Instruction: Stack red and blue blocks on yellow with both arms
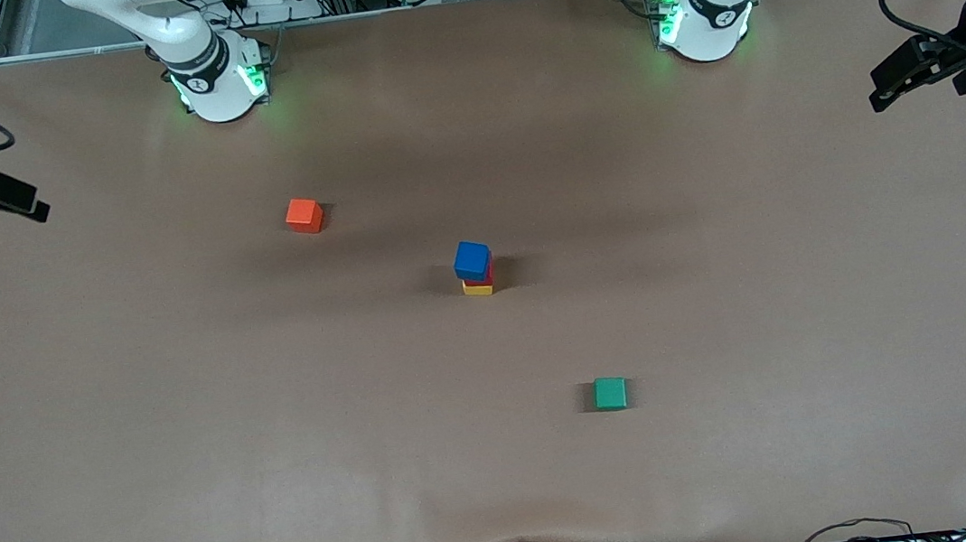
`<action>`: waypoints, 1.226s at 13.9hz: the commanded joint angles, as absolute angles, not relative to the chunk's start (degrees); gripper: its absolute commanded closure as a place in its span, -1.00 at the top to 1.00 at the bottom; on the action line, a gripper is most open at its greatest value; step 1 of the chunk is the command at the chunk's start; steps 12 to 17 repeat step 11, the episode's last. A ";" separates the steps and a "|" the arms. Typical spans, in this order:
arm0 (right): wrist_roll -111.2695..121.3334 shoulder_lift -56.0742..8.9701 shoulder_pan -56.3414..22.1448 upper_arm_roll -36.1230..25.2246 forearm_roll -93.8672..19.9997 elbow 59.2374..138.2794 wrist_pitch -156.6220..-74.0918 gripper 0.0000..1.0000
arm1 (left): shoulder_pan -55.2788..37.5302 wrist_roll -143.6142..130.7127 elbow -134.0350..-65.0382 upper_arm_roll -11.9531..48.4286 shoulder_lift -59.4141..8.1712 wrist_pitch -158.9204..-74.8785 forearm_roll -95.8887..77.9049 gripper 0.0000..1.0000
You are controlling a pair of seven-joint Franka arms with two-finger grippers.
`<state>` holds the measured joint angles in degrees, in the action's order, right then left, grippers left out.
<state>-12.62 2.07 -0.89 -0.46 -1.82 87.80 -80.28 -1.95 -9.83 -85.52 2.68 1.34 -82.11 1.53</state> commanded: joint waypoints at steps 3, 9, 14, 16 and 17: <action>-11.51 4.75 -0.88 0.09 -0.80 88.09 -81.56 1.00 | -1.67 -9.67 -85.43 2.81 2.20 -81.47 1.23 1.00; -7.41 4.66 -0.53 0.00 1.23 85.78 -81.65 1.00 | -1.58 -9.49 -85.25 2.55 2.11 -81.39 1.32 1.00; -5.80 4.66 -0.44 -0.09 1.23 85.87 -81.91 1.00 | -1.49 -9.58 -84.90 2.46 2.02 -81.39 1.32 1.00; -5.80 4.66 -0.44 -0.09 1.23 85.87 -81.91 1.00 | -1.49 -9.58 -84.90 2.46 2.02 -81.39 1.32 1.00; -5.80 4.66 -0.44 -0.09 1.23 85.87 -81.91 1.00 | -1.49 -9.58 -84.90 2.46 2.02 -81.39 1.32 1.00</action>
